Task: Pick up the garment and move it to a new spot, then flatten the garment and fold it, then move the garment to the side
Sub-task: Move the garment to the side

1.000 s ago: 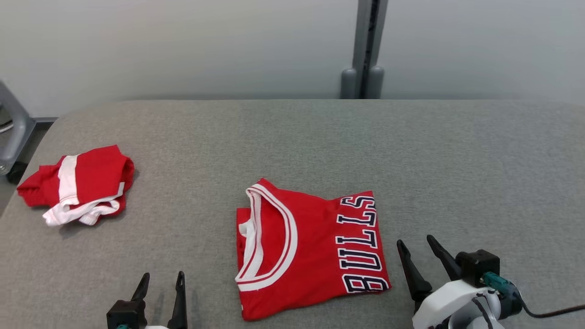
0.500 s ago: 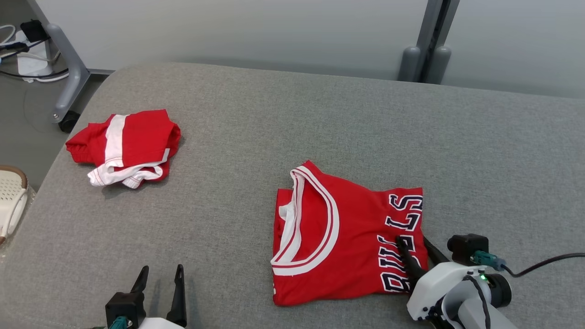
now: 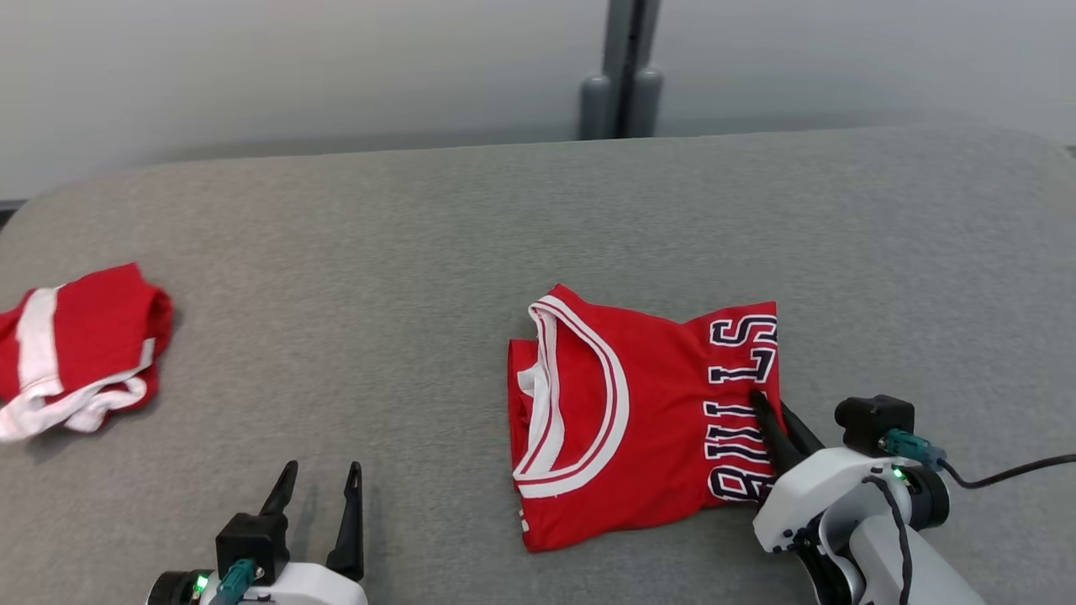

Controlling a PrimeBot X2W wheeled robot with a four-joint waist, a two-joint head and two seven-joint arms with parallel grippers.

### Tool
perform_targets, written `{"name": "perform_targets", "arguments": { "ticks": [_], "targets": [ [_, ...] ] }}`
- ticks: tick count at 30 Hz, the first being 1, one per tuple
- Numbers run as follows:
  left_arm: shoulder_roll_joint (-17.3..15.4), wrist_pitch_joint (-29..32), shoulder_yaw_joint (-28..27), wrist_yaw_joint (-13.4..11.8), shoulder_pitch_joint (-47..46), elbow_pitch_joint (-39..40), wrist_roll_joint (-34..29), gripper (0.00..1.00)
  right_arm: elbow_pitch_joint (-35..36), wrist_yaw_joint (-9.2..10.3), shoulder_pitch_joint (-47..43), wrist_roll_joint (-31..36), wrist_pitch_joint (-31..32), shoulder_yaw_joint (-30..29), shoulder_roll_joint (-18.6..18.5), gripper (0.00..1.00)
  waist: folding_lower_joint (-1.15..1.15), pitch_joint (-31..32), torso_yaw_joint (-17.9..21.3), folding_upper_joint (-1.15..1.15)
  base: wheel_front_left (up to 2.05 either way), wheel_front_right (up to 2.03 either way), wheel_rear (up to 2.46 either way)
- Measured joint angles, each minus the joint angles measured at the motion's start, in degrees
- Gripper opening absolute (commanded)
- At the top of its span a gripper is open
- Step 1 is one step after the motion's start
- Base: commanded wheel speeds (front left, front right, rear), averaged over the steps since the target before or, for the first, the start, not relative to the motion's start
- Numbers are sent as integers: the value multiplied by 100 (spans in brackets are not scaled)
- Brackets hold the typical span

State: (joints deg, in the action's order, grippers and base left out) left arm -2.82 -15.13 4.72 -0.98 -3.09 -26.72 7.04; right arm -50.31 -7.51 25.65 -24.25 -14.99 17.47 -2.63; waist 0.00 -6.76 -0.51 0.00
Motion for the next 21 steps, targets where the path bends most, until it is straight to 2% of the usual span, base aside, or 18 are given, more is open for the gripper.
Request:
{"name": "perform_targets", "arguments": {
  "ticks": [14, 18, 21],
  "targets": [
    [7, 0, 372, -8, -337, -53, 55, 100, 433, 1, -360, 196, 1, 112, -18, 0, 0, -2, 2317, 0, 0, 0, 0],
    [8, 0, 399, -8, -424, -64, 14, 100, 549, 1, -422, 158, 0, 101, -18, 0, 0, -74, 2817, 0, 0, 0, 0],
    [14, 0, 409, 0, -476, -52, -59, 100, 639, 1, -421, 143, 0, 74, -26, 0, 0, -211, 2998, 0, 0, 0, 0]
  ]
}}
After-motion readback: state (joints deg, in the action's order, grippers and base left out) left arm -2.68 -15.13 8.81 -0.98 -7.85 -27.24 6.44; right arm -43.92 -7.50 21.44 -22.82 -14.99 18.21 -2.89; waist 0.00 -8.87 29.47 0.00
